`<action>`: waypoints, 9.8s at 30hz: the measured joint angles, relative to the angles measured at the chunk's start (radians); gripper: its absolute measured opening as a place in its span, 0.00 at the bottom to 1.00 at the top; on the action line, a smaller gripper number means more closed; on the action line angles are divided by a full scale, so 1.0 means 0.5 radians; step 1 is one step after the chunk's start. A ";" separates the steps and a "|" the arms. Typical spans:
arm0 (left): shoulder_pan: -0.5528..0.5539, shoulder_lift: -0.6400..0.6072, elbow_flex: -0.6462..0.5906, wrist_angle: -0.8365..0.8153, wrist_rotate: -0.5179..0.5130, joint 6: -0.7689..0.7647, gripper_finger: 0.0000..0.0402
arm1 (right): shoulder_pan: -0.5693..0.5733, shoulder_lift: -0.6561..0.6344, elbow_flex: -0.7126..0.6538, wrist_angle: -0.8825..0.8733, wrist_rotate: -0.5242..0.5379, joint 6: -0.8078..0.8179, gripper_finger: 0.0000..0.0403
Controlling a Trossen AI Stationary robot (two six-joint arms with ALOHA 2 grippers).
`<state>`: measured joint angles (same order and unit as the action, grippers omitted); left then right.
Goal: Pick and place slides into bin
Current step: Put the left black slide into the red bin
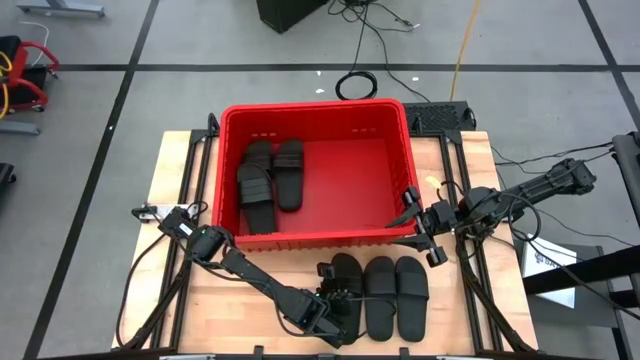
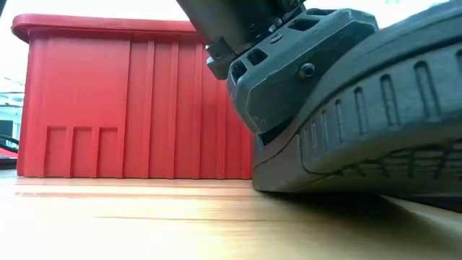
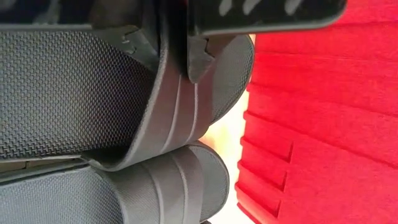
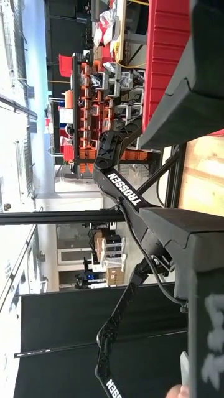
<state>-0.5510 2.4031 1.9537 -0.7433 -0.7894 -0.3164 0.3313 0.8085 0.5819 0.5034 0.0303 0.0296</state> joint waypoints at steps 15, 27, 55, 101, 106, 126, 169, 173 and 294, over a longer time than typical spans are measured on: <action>0.000 0.000 0.000 -0.001 0.010 0.000 0.01 | 0.000 0.000 0.000 0.001 0.000 -0.024 0.38; -0.051 -0.083 0.059 -0.137 0.037 -0.002 0.02 | 0.000 -0.001 0.000 -0.010 0.000 -0.031 0.38; -0.237 -0.417 0.065 -0.498 -0.268 -0.131 0.02 | -0.005 0.005 -0.001 -0.076 0.008 -0.008 0.38; 0.420 -1.495 -0.078 -1.517 -0.621 0.120 0.02 | -0.130 0.248 -0.001 -0.089 0.478 -0.314 0.38; 0.624 -1.719 -0.388 -1.128 -0.553 0.401 0.02 | -0.314 0.209 -0.001 -0.255 0.459 -0.348 0.38; 1.208 -2.375 -1.991 0.726 0.141 1.242 0.04 | -1.050 0.196 -0.001 -0.122 -0.043 -0.348 0.38; 1.208 -1.763 -2.510 1.435 0.114 1.191 0.06 | -1.659 0.220 0.001 -0.175 -0.648 -0.238 0.38; 1.192 -1.764 -2.511 1.427 0.114 1.248 0.06 | -1.659 0.220 0.001 -0.180 -0.648 -0.226 0.38; -0.542 -2.318 -2.101 2.082 -0.663 1.493 0.50 | 0.874 0.406 0.173 0.386 0.705 -0.381 0.38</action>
<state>-0.8218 1.2442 0.9031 0.2977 -1.1208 0.4300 0.7683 1.0114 0.6687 0.6963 0.3830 -0.1612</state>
